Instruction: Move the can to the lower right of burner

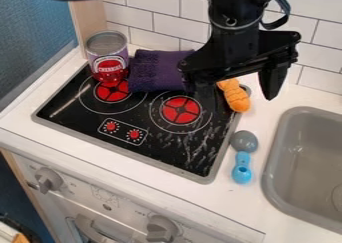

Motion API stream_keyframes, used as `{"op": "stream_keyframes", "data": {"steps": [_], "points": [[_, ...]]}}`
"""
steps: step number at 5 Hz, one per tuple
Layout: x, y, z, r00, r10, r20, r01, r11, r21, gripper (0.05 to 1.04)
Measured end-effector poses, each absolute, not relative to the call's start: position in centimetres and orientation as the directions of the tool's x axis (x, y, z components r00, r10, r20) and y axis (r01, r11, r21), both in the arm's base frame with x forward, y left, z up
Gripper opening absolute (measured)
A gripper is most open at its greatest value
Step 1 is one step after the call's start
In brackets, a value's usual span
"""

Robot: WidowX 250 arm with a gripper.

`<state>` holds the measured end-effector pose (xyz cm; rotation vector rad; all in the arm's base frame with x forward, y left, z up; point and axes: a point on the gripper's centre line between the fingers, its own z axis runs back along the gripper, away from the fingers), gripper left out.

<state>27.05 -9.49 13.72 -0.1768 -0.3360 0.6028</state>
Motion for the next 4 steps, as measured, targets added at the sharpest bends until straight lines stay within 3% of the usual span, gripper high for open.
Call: {"op": "stream_keyframes", "data": {"steps": [1, 4], "points": [[26.9, -9.5, 13.1, 0.775, 0.584, 0.242, -0.534, 0.809, -0.245, 0.999], [28.5, 2.5, 13.8, 0.577, 0.763, 0.289, -0.742, 0.639, -0.205, 0.999]]}}
